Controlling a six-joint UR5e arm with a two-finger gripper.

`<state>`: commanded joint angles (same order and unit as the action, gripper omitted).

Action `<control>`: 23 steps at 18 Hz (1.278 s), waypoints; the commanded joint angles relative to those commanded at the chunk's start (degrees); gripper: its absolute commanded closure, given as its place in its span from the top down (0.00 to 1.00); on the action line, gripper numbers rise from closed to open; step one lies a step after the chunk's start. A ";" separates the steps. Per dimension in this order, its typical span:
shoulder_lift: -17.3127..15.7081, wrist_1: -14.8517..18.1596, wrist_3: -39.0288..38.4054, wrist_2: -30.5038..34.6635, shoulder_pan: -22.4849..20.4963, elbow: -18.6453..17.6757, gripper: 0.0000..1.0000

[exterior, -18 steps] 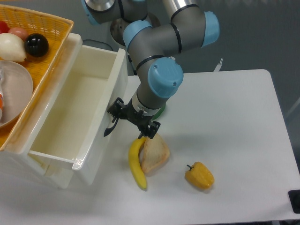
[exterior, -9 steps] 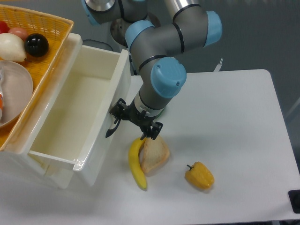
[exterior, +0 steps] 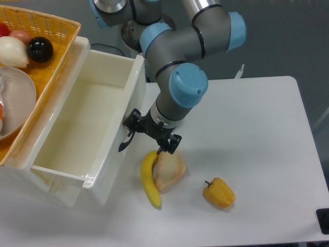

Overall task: Slide open the top drawer
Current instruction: 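Keep pulling the drawer handle to extend the drawer further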

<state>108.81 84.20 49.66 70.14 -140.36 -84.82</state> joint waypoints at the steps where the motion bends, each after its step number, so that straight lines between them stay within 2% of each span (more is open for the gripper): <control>1: 0.09 0.00 0.00 0.00 0.00 0.17 1.00; 23: 0.88 0.09 1.14 1.05 -0.97 0.97 1.00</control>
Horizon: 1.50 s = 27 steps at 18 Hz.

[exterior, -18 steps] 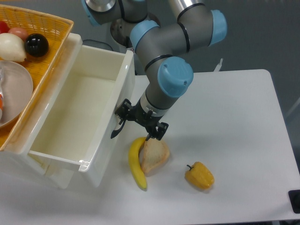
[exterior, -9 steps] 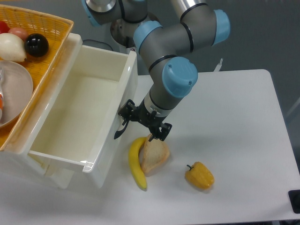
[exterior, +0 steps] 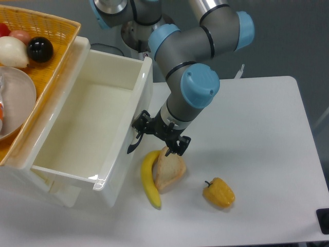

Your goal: Slide open the top drawer

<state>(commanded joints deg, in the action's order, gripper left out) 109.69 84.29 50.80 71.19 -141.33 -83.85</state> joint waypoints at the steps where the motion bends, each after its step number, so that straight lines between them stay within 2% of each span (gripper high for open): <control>1: 0.00 0.00 0.00 0.27 0.00 0.00 1.00; 27: 0.35 0.44 -0.53 -0.61 -0.53 0.53 1.00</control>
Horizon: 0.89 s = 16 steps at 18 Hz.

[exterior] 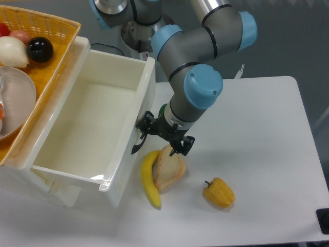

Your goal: Slide open the top drawer

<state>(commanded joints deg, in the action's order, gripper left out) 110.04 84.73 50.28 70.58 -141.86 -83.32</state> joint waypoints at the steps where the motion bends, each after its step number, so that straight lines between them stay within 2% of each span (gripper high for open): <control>1: 0.09 0.09 -0.09 -0.79 0.00 0.00 1.00; 16: 0.00 1.85 -0.70 -2.63 -1.05 0.00 1.00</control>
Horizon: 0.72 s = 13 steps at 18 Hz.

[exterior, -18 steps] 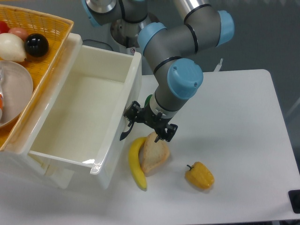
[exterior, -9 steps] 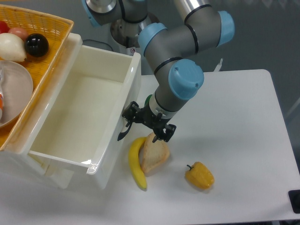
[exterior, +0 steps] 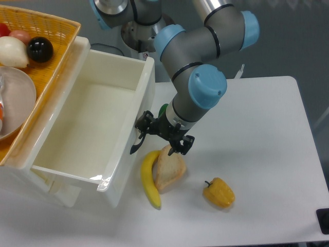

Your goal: Slide open the top drawer

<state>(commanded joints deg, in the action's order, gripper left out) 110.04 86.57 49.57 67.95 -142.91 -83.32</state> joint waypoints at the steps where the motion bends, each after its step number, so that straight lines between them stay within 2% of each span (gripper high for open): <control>1: 0.00 0.09 0.00 -0.53 0.00 0.00 1.00; 4: 0.00 1.14 -0.09 -1.15 0.00 -0.09 1.00; 13: 0.00 1.23 -0.26 -2.20 -0.18 -0.26 1.00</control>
<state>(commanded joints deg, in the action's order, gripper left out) 110.04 87.80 49.31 65.74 -143.09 -83.58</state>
